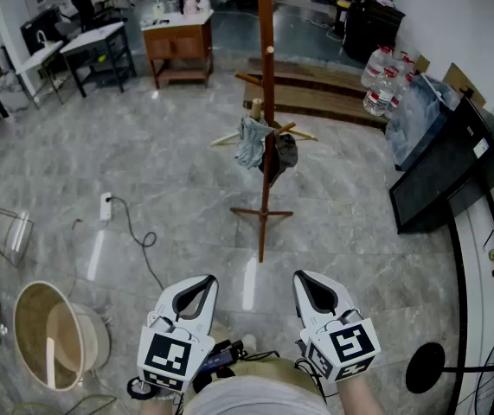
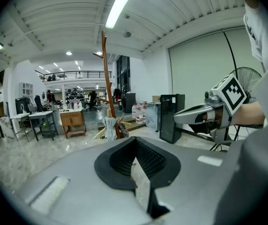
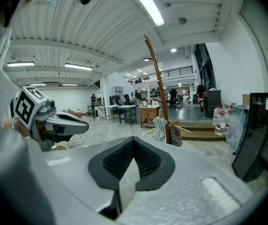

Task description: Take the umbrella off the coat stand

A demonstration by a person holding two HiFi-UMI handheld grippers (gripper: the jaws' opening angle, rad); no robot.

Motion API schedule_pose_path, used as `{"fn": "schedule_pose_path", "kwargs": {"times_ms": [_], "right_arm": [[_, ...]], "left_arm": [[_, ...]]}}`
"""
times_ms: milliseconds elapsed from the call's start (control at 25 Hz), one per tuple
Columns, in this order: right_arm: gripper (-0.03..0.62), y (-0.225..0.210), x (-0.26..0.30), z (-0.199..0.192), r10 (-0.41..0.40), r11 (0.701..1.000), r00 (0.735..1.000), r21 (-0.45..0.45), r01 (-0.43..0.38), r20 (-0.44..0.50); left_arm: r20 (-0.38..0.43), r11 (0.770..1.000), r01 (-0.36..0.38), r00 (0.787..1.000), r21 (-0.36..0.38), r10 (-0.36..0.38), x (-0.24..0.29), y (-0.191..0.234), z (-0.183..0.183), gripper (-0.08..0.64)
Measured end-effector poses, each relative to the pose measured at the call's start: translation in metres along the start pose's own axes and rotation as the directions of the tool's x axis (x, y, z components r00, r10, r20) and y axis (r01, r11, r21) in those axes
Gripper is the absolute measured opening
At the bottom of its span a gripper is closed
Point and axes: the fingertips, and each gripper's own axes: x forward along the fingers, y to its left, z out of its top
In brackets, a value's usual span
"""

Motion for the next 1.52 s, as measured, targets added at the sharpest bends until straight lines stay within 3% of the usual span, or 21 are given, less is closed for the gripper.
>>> {"fn": "schedule_pose_path", "kwargs": {"times_ms": [920,1040,1120,1160,1520], "right_arm": [[0.002,0.011,-0.002,0.008,0.02,1.0,0.999,0.01,-0.02,0.041],[0.002,0.013,-0.003,0.01,0.027,1.0,0.998,0.005,-0.027,0.054],[0.088,0.015,-0.003,0.011,0.042,0.999,0.998,0.007,-0.042,0.054],[0.098,0.016,-0.003,0.011,0.046,0.999,0.997,0.009,-0.046,0.054],[0.123,0.013,-0.001,0.01,0.05,0.998,0.997,0.02,-0.051,0.058]], "left_arm": [[0.024,0.999,-0.022,0.999,0.025,0.021,-0.006,0.003,0.005,0.005],[0.035,1.0,-0.021,0.999,-0.003,0.021,-0.006,0.003,0.002,0.078],[0.04,1.0,-0.02,0.999,-0.005,0.02,-0.007,0.002,0.005,0.1],[0.042,1.0,-0.019,0.999,0.001,0.019,-0.007,0.001,0.007,0.106],[0.057,1.0,-0.024,0.998,-0.002,0.024,-0.006,0.002,0.011,0.115]]}}
